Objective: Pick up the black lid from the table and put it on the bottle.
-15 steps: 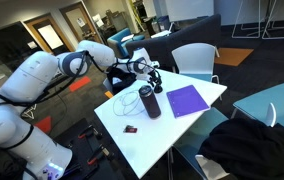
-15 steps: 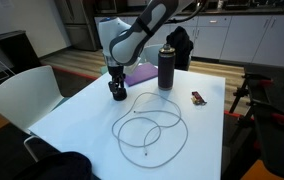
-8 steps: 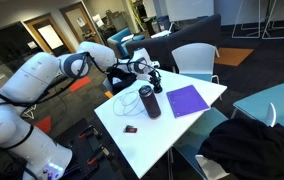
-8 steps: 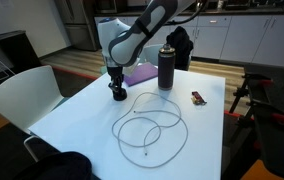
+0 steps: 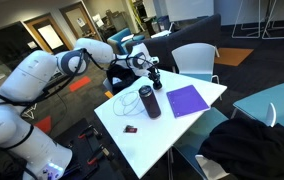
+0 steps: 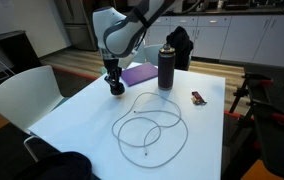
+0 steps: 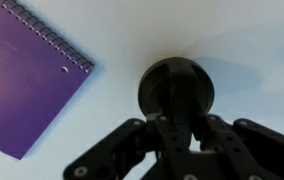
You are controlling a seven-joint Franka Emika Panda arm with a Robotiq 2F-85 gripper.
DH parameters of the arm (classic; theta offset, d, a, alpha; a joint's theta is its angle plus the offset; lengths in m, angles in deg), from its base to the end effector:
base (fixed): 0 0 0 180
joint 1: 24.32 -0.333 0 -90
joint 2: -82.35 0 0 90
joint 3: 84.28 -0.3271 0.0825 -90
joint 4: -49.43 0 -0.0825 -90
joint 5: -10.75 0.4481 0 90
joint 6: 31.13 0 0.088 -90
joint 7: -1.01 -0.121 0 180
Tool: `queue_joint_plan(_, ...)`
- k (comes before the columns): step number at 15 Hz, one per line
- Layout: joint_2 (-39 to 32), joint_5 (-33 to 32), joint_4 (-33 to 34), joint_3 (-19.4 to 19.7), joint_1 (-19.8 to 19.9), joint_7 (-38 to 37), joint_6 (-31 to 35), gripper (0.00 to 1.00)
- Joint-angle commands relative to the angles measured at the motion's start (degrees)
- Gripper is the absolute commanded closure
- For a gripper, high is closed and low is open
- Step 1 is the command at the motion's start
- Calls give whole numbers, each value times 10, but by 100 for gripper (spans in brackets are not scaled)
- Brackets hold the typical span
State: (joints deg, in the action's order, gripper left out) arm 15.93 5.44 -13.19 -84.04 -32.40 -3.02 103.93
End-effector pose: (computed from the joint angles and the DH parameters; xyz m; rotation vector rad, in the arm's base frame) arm 0.8254 0.1125 0.0591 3.0689 0.2019 0.1723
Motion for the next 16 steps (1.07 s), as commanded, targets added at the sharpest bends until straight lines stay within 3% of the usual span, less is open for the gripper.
queue_joint_plan(1, 80, 4, -37, 15, -11, -46, -86, 94)
queue_joint_plan(7, 200, -8, -96, 29, -23, -110, -165, 94)
queue_joint_plan(16, 376, -38, -299, 53, -45, -247, -65, 94)
